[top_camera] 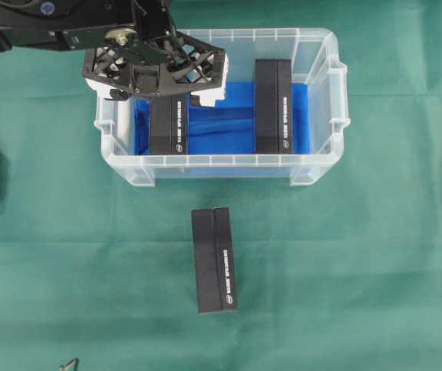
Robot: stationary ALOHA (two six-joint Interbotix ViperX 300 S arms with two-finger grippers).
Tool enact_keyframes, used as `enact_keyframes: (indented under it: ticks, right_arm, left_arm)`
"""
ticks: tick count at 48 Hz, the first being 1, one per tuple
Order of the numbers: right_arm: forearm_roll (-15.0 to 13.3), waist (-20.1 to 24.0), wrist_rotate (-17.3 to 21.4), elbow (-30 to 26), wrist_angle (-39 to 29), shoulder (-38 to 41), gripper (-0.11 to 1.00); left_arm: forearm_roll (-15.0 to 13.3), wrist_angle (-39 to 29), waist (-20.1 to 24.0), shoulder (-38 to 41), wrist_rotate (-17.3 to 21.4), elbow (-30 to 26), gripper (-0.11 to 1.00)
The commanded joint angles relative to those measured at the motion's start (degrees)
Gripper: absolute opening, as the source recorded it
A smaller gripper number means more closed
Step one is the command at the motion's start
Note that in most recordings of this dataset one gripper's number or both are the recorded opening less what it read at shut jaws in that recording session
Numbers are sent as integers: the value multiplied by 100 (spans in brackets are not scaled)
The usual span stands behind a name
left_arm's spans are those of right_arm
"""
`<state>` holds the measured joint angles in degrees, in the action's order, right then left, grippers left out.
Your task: Take the box out of the case with the left arm.
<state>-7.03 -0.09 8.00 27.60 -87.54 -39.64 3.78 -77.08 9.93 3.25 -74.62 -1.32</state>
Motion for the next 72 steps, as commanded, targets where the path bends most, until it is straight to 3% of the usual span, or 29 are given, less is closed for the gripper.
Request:
enact_keyframes:
  ticks: [1, 72]
  right_arm:
    - [-18, 0, -9, -62, 26, 0, 1]
    - [-18, 0, 0, -62, 18, -9, 1]
  left_arm:
    - [9, 18, 0, -88, 0, -114, 88]
    - [44, 132, 0, -97, 35, 185, 88]
